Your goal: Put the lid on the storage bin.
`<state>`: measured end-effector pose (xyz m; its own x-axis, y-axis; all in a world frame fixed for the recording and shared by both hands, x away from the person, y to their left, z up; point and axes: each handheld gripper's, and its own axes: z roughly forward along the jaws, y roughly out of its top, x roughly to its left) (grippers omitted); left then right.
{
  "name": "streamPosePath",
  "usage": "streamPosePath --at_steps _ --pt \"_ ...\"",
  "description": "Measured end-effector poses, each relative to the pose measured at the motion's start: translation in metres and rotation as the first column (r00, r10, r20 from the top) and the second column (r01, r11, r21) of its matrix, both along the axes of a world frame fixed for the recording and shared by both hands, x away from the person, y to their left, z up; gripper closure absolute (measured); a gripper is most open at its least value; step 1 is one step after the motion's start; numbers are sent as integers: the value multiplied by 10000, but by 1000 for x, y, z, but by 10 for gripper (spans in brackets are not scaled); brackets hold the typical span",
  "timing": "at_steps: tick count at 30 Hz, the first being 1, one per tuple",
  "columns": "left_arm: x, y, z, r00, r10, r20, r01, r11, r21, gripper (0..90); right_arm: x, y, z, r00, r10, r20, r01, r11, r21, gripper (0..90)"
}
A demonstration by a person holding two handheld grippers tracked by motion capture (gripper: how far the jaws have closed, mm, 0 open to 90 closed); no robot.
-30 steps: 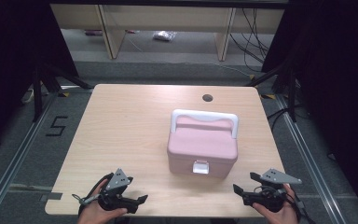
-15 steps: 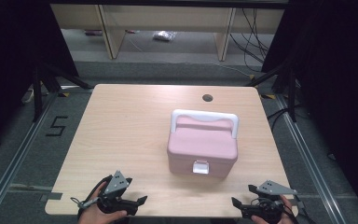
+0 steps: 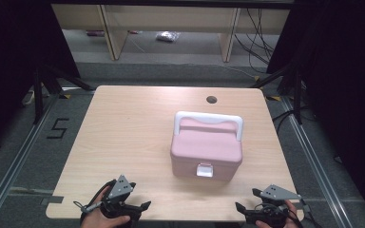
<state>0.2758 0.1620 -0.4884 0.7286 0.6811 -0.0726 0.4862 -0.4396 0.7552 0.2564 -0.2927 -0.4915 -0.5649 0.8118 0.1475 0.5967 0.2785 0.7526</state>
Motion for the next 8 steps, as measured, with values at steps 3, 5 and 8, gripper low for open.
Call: streamPosePath --at_steps 3,5,8 --pt "0 0 -1 10000 -2 -11 2 10000 55 171 0 0 0 10000 52 45 -52 10000 -14 164" --pt "0 -1 -2 9999 0 -118 1 10000 39 171 1 -1 1 9997 137 189 -133 9997 -198 164" --pt "2 -1 -5 9996 97 -267 -94 9999 108 171 1 -2 1 9997 162 155 -158 9996 -245 164"
